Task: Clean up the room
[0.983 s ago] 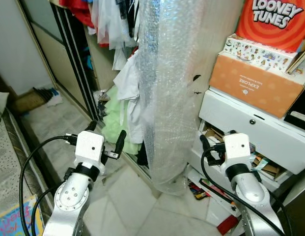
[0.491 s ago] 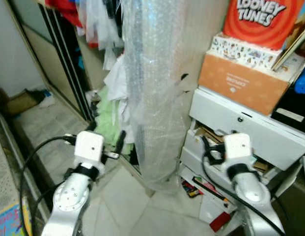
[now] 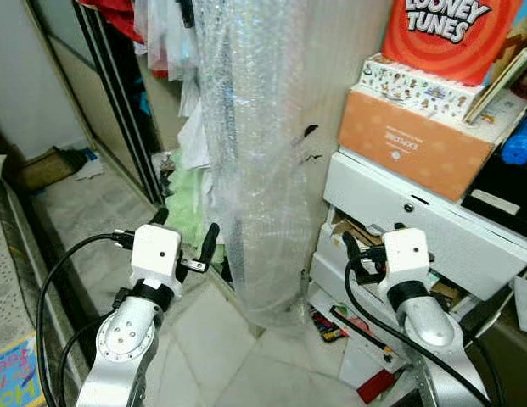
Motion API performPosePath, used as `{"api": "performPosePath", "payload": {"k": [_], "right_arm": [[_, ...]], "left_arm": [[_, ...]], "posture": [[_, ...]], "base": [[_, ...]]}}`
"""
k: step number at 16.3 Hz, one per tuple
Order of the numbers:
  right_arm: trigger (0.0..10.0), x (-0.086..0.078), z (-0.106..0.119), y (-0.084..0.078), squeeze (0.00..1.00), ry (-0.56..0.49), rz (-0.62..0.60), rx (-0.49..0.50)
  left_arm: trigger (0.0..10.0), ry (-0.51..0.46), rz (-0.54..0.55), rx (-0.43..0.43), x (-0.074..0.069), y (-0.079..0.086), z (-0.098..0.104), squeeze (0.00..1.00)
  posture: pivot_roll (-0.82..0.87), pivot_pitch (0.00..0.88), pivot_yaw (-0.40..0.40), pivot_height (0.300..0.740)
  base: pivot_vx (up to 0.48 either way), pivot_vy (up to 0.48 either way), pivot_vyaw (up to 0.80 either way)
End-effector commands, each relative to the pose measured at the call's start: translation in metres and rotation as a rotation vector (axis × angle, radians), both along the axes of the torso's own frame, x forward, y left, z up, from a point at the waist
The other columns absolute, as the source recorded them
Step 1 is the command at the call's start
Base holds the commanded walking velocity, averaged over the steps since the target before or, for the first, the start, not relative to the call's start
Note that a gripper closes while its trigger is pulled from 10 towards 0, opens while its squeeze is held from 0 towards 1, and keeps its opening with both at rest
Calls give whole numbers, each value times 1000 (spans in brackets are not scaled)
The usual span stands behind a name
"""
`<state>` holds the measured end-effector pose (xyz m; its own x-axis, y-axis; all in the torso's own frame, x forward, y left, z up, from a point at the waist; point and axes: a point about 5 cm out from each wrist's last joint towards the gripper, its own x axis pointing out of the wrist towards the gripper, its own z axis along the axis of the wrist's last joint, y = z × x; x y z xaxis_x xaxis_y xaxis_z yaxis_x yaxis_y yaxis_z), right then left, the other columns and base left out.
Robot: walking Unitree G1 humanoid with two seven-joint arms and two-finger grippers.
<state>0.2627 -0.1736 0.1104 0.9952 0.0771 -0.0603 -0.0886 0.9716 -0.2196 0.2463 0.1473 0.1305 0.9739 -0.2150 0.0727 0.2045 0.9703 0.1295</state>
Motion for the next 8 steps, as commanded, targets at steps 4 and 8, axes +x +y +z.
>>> {"api": "performPosePath", "payload": {"k": [4, 8], "right_arm": [[10000, -1, 2, -4, 0, -12, -10, -11], [10000, -1, 3, -4, 0, -14, -8, -10]], "left_arm": [[10000, -9, 23, 1, 1, 2, 2, 0], [10000, -10, 23, 1, 1, 1, 2, 0]], "posture": [[-102, 28, -9, 740], [-103, 28, -11, 740]], "base": [[0, 0, 438], [0, 0, 800]]}}
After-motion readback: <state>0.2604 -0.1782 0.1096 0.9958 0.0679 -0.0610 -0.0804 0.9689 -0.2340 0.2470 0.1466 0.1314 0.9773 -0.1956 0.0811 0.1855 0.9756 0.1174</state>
